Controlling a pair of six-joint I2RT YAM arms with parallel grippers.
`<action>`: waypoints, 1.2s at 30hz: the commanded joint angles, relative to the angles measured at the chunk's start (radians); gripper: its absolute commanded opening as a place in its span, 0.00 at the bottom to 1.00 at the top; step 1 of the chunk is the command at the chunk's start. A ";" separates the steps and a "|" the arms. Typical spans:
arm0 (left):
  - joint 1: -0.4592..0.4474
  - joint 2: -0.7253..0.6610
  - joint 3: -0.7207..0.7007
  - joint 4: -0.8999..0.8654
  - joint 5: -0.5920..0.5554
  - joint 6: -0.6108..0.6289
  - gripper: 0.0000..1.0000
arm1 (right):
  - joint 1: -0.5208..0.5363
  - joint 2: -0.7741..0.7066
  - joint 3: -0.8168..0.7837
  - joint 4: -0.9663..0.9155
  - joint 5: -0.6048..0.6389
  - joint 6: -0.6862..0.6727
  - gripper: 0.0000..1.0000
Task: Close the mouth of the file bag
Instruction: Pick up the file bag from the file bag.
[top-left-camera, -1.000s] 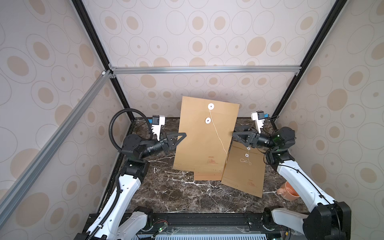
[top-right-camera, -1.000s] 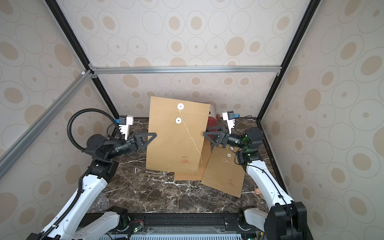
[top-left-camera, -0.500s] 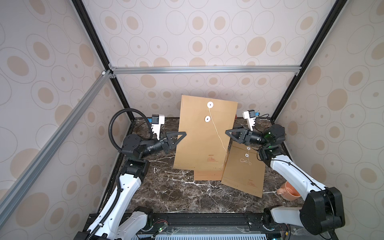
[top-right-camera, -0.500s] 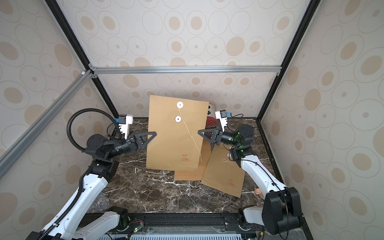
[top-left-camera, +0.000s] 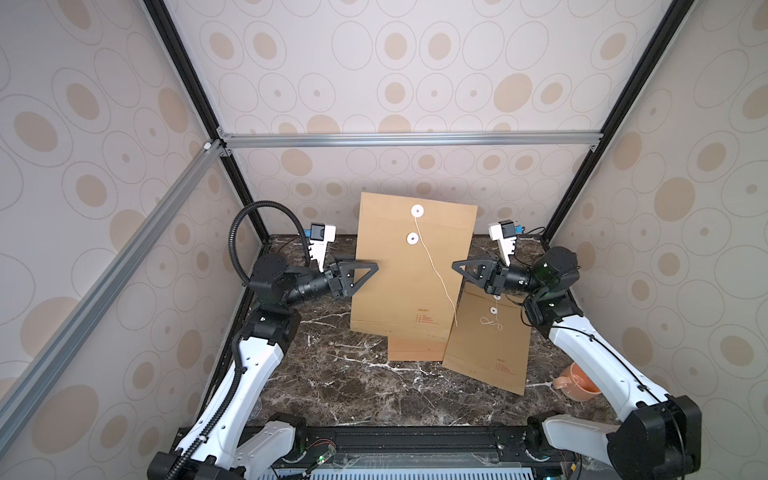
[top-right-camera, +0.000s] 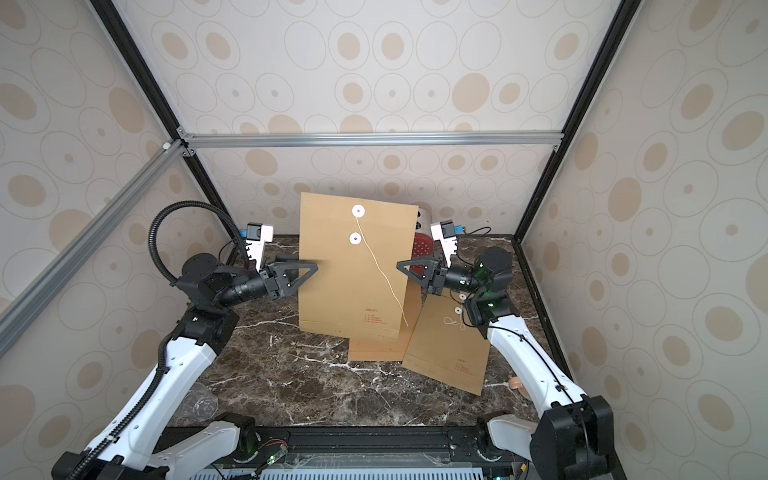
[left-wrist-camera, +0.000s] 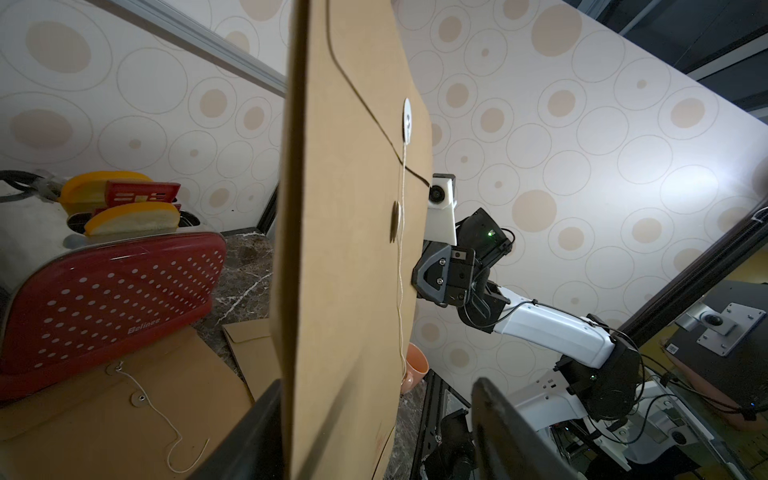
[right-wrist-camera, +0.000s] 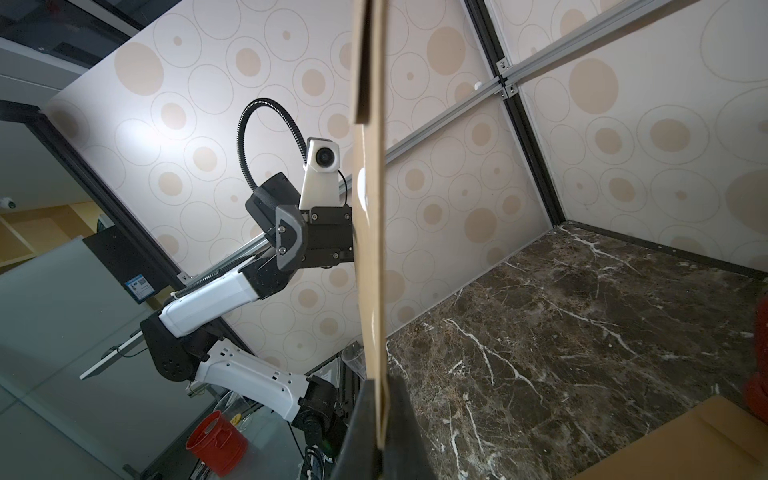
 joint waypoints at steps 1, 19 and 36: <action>-0.005 0.019 0.091 -0.015 0.023 0.055 0.54 | 0.002 -0.024 0.028 -0.037 -0.018 -0.032 0.00; -0.004 0.087 0.156 -0.030 0.020 0.062 0.00 | 0.001 -0.006 0.050 -0.172 0.005 -0.117 0.13; -0.005 0.036 0.253 -0.069 -0.031 0.306 0.00 | 0.005 -0.120 -0.150 -0.306 0.178 -0.464 0.54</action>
